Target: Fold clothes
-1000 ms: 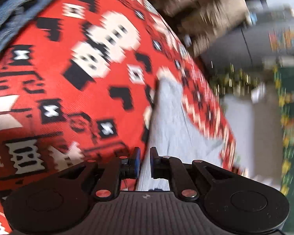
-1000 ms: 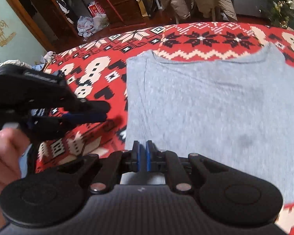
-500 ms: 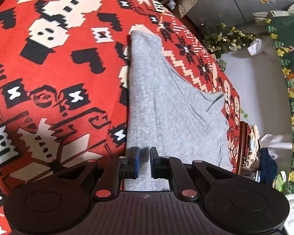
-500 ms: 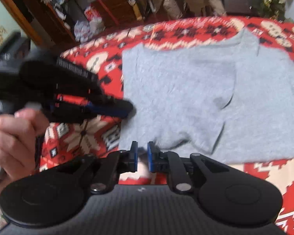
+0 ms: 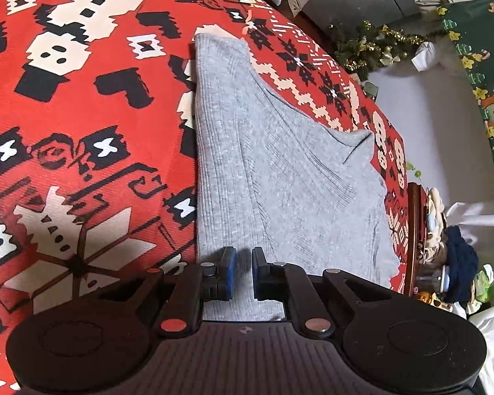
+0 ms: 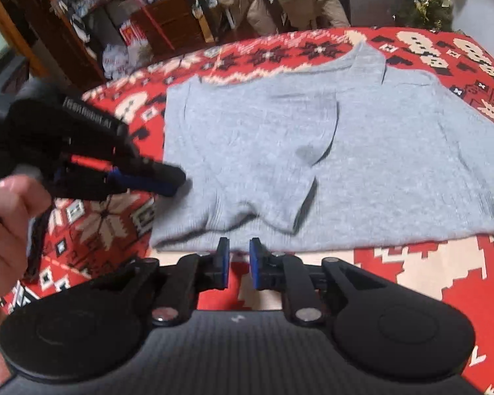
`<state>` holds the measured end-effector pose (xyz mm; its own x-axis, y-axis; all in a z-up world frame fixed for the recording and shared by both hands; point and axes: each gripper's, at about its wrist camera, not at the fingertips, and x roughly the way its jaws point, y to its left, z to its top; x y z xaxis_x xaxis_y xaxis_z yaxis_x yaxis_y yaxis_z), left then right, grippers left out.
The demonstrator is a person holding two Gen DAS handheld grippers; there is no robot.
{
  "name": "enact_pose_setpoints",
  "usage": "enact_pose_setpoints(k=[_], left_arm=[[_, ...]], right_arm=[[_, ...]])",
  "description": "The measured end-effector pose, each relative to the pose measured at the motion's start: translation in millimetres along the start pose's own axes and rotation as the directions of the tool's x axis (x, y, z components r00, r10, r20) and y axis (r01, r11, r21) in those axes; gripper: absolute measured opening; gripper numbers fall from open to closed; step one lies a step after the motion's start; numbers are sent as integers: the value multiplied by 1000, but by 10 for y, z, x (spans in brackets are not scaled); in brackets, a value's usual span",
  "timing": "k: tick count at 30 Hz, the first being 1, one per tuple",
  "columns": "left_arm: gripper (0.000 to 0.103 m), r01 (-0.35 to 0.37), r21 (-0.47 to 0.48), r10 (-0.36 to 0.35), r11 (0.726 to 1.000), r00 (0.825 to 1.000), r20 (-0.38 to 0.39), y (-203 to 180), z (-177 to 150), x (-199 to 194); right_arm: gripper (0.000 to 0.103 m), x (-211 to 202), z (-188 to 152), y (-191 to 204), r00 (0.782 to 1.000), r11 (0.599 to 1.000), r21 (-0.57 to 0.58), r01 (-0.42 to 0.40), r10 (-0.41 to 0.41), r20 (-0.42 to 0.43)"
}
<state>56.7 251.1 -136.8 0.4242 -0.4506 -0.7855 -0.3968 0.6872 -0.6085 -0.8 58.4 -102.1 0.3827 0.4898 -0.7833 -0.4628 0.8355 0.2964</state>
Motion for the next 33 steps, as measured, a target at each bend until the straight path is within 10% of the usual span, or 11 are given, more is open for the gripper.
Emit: enact_pose_setpoints(k=[33], left_arm=[[8, -57, 63, 60, 996, 997, -44, -50, -321, -28]], right_arm=[[5, 110, 52, -104, 999, 999, -40, -10, 12, 33]])
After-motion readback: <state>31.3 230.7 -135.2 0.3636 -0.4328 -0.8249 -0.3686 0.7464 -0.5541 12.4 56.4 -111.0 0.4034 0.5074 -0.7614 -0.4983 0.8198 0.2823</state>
